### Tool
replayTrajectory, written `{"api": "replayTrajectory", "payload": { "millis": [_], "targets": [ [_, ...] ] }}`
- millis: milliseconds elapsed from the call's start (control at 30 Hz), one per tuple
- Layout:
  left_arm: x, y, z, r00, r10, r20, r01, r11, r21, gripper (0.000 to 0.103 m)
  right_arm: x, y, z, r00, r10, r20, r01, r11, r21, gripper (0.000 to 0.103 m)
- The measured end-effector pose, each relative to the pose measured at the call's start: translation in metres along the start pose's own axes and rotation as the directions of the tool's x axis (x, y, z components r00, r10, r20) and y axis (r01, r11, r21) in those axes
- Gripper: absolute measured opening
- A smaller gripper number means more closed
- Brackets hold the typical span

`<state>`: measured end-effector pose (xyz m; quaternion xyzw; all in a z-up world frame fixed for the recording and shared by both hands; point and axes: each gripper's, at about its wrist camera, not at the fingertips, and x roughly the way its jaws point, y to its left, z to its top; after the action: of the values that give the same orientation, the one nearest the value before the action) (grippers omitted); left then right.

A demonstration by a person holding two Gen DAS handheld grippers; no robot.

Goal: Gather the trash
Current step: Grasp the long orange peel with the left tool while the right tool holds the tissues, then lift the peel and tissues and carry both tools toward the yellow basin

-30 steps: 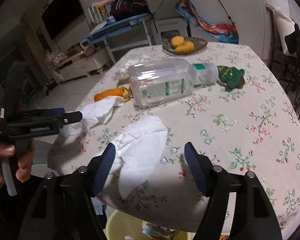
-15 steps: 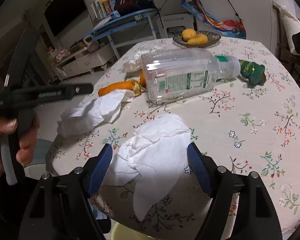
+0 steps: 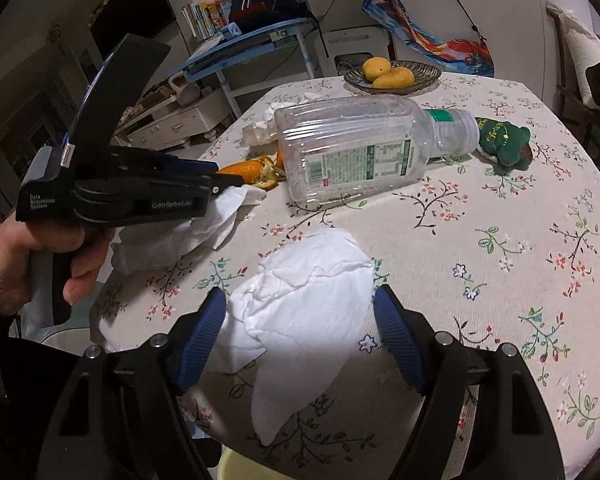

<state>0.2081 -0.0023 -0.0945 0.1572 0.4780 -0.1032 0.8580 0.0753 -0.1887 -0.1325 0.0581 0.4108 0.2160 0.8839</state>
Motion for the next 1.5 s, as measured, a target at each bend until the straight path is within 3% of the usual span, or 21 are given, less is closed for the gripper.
{"api": "replayTrajectory", "payload": {
  "millis": [100,267,367,433,533,733,900,933,1000,1067,1100,1233,1267,1367,1500],
  "targets": [
    [-0.003,0.021,0.003,0.999,-0.032,0.007,0.032,0.993,-0.115,0.023,-0.001,-0.004,0.000,1.000,-0.002,0.002,0.002,1.000,0.012,0.066],
    [-0.009,0.039,0.002,0.998,-0.064,0.029,0.069,0.975,-0.209,0.017,-0.002,-0.011,0.001,1.000,-0.018,0.004,0.018,0.999,0.028,0.047],
    [-0.013,0.042,0.000,0.994,-0.100,0.041,0.106,0.968,-0.229,0.016,-0.003,-0.013,0.002,1.000,-0.019,0.002,0.018,0.999,0.037,0.041],
    [-0.017,0.041,0.000,0.993,-0.104,0.055,0.114,0.966,-0.230,0.015,-0.003,-0.014,0.001,1.000,-0.007,-0.003,0.007,0.999,0.046,0.026],
    [-0.029,0.041,0.000,0.990,-0.107,0.087,0.125,0.963,-0.238,0.013,-0.004,-0.014,0.000,1.000,-0.001,0.001,0.001,0.999,0.049,0.018],
    [-0.040,0.043,-0.003,0.986,-0.124,0.113,0.150,0.955,-0.257,0.013,-0.009,-0.017,0.000,1.000,0.004,0.016,-0.005,0.998,0.068,0.014],
    [-0.024,0.038,-0.006,0.990,-0.137,0.045,0.143,0.962,-0.232,0.013,-0.012,-0.021,-0.001,1.000,0.014,0.019,-0.016,0.996,0.091,0.014],
    [-0.019,0.036,-0.007,0.994,-0.110,0.029,0.114,0.967,-0.227,0.014,-0.012,-0.022,-0.001,1.000,0.017,0.017,-0.018,0.995,0.094,0.014],
    [-0.012,0.034,-0.006,0.996,-0.092,0.014,0.092,0.973,-0.212,0.024,-0.012,-0.023,-0.002,1.000,0.021,0.014,-0.023,0.995,0.102,0.014],
    [-0.008,0.031,-0.006,0.996,-0.083,0.010,0.083,0.974,-0.209,0.043,-0.012,-0.023,-0.003,1.000,0.023,0.012,-0.024,0.994,0.102,0.014],
    [-0.007,0.030,-0.006,0.997,-0.076,0.008,0.076,0.977,-0.201,0.044,-0.012,-0.023,-0.003,1.000,0.024,0.011,-0.025,0.994,0.103,0.014],
    [0.003,0.020,-0.007,0.997,-0.074,-0.025,0.070,0.985,-0.157,0.041,-0.010,-0.023,-0.003,1.000,0.028,0.006,-0.028,0.994,0.108,0.014],
    [0.007,0.015,-0.008,0.996,-0.078,-0.042,0.072,0.989,-0.133,0.026,-0.009,-0.023,-0.003,1.000,0.028,0.005,-0.028,0.994,0.107,0.014],
    [0.003,0.009,-0.005,0.999,-0.053,-0.015,0.051,0.993,-0.103,0.018,-0.009,-0.022,-0.002,1.000,0.028,0.009,-0.029,0.994,0.104,0.014],
    [-0.013,0.016,-0.001,0.998,-0.024,0.055,0.032,0.988,-0.150,0.017,-0.014,-0.024,-0.001,0.999,0.021,0.029,-0.024,0.994,0.104,0.014]
  ]
}}
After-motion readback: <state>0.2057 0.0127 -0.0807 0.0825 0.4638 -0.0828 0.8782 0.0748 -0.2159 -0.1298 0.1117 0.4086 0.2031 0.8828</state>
